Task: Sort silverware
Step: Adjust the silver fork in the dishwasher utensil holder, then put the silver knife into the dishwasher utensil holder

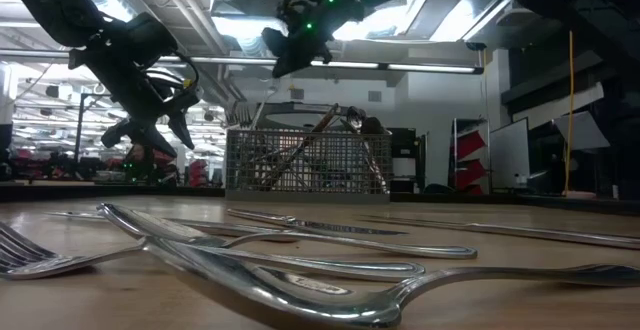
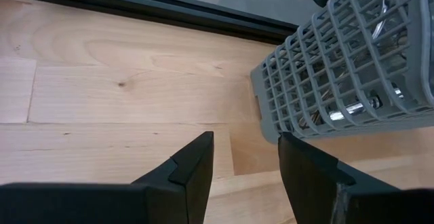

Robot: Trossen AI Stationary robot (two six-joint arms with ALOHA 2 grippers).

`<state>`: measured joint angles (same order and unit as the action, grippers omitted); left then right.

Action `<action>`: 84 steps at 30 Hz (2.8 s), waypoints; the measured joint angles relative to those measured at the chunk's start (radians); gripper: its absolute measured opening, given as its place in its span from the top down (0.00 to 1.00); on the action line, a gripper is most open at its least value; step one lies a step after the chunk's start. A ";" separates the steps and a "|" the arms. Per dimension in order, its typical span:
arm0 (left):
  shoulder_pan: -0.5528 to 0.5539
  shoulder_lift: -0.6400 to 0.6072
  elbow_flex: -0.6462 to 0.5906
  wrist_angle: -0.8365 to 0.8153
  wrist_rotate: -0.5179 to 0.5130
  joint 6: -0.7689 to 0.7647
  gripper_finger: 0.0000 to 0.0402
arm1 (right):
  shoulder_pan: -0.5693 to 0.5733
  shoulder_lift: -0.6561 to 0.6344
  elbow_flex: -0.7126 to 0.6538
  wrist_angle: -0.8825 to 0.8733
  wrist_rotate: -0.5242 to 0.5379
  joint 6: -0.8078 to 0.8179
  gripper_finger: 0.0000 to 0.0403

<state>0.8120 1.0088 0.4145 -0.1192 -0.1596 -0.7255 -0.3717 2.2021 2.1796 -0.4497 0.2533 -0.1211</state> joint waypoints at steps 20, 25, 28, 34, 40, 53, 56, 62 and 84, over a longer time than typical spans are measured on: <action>-0.031 -0.003 0.000 -0.002 0.053 0.090 0.62 | 0.026 0.059 -0.002 -0.001 -0.097 -0.087 0.93; -0.049 -0.008 0.001 0.001 0.053 0.172 0.62 | 0.026 0.072 -0.001 0.004 -0.097 -0.082 0.76; -0.054 -0.018 0.001 -0.003 0.066 0.210 0.62 | 0.026 0.071 -0.001 0.010 -0.089 -0.082 0.69; -0.054 -0.088 0.001 -0.005 0.209 0.230 0.62 | 0.028 0.053 -0.001 0.003 -0.088 -0.068 0.64; -0.054 -0.206 0.001 -0.060 0.504 0.271 0.62 | 0.046 -0.002 -0.001 -0.022 -0.098 0.054 0.64; -0.226 -0.355 0.000 -0.220 0.740 0.415 0.62 | 0.141 -0.133 -0.001 -0.178 -0.324 0.220 0.63; -0.290 -0.354 0.000 -0.220 0.733 0.432 0.62 | 0.177 -0.143 -0.001 -0.272 -0.432 0.284 0.63; -0.405 -0.354 0.000 -0.181 0.693 0.444 0.62 | 0.276 -0.142 -0.001 -0.509 -0.500 0.409 0.63; -0.560 -0.352 0.000 -0.186 0.486 0.331 0.62 | 0.664 -0.089 -0.152 -1.069 -0.190 0.778 0.63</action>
<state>0.2523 0.6563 0.4141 -0.3056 0.3262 -0.3941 0.2918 2.1136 2.0277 -1.5183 0.0631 0.6571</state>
